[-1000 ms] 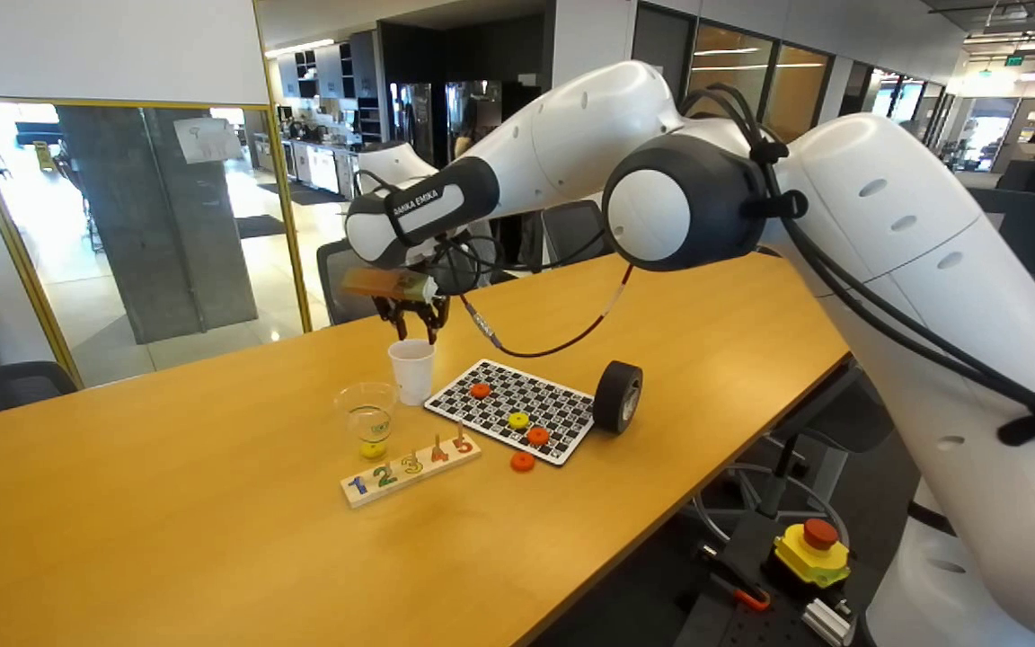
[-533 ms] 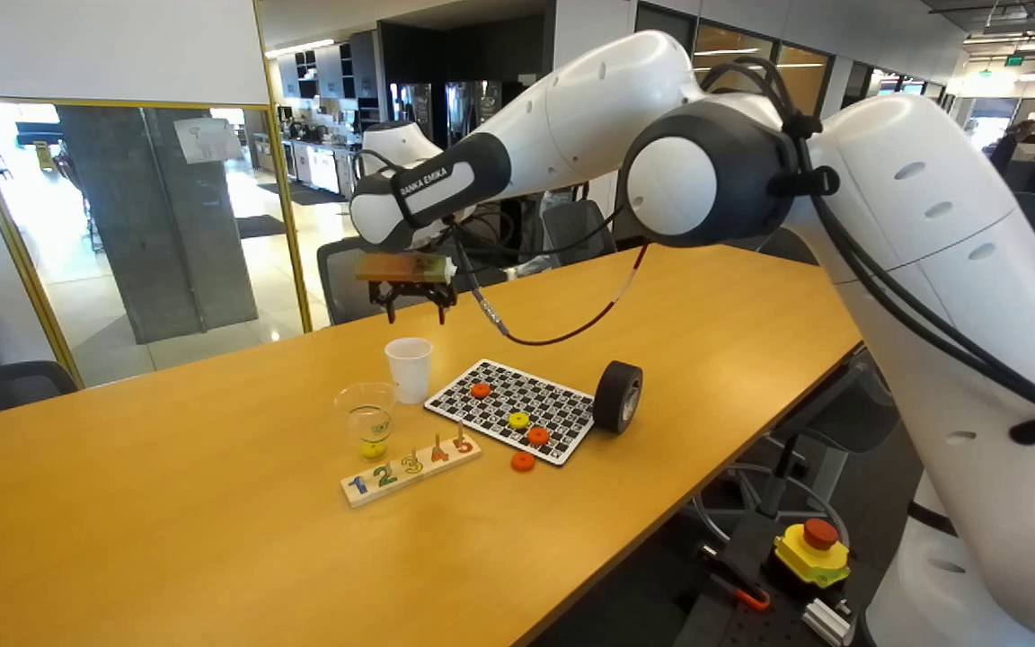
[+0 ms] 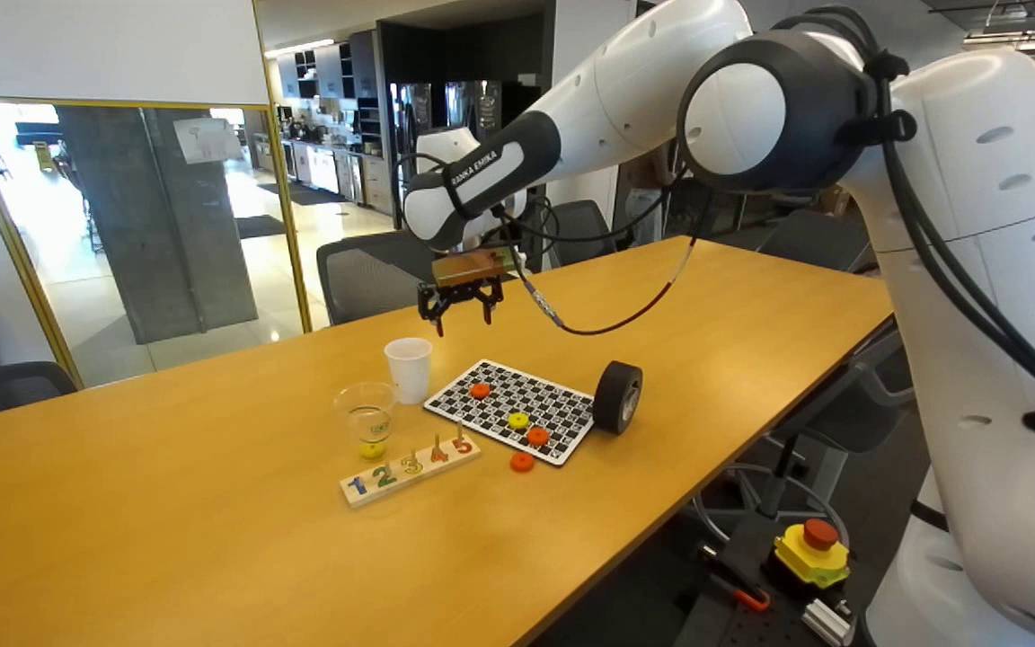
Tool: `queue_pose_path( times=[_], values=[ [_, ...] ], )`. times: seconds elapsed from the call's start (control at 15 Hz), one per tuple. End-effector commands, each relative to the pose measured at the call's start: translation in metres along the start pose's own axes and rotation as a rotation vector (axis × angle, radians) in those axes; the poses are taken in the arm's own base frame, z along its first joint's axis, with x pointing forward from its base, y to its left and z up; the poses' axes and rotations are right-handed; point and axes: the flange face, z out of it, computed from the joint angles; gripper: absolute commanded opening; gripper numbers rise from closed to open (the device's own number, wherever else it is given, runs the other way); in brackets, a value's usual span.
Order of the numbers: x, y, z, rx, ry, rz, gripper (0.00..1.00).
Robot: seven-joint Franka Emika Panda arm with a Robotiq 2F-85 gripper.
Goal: Pick up the orange and yellow objects on the table and put them in the two cups
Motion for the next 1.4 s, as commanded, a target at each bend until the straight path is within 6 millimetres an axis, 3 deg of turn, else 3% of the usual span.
queue_pose_path(
  times=[0.0, 0.47, 0.73, 1.33],
  values=[
    [-0.007, 0.011, 0.021, 0.025, -0.027, -0.198, 1.00],
    [-0.011, 0.002, 0.079, 0.080, -0.082, -0.565, 1.00],
    [-0.012, 0.003, 0.106, 0.092, -0.098, -0.632, 1.00],
    [-0.008, 0.013, 0.122, 0.087, -0.019, -0.592, 1.00]
  ],
)
